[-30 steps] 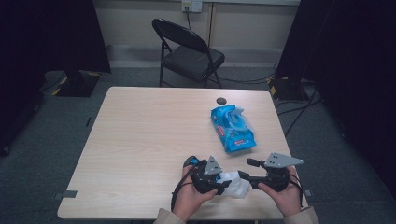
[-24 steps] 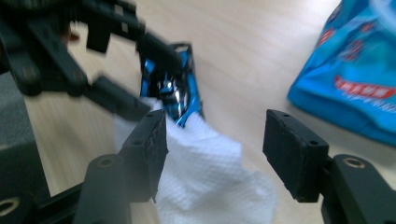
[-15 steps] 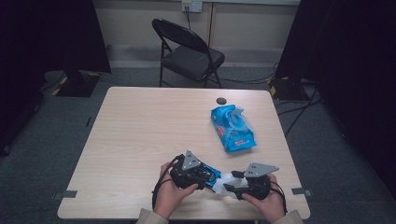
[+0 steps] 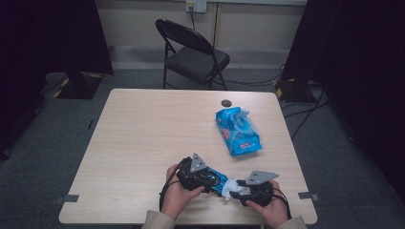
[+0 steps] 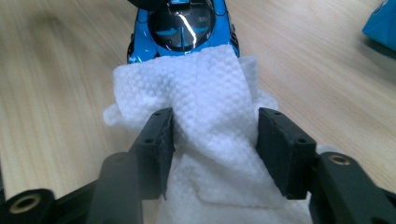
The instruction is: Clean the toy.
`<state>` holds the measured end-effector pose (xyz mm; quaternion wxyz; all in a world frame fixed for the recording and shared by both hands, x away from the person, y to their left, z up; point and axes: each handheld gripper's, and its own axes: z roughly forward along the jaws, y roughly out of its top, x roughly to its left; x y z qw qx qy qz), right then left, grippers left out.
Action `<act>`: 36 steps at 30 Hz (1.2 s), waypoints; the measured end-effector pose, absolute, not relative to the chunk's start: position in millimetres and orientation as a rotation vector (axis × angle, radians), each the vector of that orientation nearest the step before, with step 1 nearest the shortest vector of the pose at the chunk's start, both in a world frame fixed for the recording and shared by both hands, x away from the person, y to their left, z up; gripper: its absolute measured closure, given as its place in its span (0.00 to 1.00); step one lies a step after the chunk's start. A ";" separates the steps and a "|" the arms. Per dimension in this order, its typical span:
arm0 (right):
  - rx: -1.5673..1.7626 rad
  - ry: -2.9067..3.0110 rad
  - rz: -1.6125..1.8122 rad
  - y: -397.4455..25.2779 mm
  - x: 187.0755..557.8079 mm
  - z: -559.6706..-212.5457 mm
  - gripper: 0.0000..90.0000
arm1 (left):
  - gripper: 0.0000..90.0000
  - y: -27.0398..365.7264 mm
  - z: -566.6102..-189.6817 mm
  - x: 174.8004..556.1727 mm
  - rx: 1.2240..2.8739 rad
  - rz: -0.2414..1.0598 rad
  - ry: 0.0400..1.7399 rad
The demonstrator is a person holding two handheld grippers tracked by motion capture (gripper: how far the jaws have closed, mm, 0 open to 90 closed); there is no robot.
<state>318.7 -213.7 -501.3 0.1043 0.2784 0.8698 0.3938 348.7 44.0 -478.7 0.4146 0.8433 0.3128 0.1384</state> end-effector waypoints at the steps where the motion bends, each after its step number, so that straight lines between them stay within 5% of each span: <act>1: 0.803 2.560 1.147 -213.0 318.3 -501.4 0.57 | 0.20 43.1 -479.7 348.8 2.119 0.341 0.786; 17: 0.898 2.518 1.099 -215.3 323.1 -498.8 0.90 | 0.16 41.7 -487.4 349.6 2.126 0.352 0.769; 36: 1.058 2.420 1.156 -202.2 345.5 -499.9 0.93 | 0.12 36.1 -491.9 351.0 2.130 0.348 0.711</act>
